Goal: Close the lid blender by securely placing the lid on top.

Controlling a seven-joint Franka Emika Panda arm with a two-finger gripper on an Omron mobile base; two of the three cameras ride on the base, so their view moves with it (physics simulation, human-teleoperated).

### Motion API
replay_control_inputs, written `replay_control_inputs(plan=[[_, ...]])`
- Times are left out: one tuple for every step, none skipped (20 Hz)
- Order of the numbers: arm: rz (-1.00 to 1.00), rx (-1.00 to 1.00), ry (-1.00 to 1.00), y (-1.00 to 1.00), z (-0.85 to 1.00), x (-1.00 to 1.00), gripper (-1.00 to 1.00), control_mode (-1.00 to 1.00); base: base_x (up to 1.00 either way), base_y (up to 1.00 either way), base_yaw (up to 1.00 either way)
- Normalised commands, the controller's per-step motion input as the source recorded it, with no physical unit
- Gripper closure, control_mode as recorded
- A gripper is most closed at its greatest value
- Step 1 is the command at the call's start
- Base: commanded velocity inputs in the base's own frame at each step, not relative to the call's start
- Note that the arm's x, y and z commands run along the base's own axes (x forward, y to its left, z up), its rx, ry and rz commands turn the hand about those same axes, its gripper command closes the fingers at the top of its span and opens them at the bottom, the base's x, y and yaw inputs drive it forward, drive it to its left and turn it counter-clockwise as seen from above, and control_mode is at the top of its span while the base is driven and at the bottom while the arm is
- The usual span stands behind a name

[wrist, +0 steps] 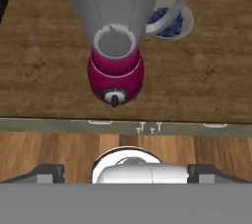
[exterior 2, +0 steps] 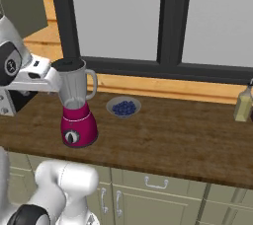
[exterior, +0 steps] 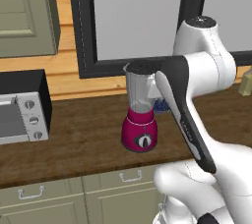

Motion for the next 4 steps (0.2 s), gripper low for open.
replay_control_inputs(plan=[[0.02,0.14,-0.24,-0.5,-0.12,-0.71,-1.0,-1.0,0.0,0.0,0.0],[0.0,0.08,-0.18,-0.34,-0.04,-0.49,-1.0,-1.0,0.0,0.0,0.0],[0.0,0.08,-0.07,-0.34,-0.04,-0.25,-1.0,-1.0,0.0,0.0,0.0],[0.0,0.1,-0.03,-0.36,-0.04,-0.14,-1.0,-1.0,0.0,0.0,0.0]])
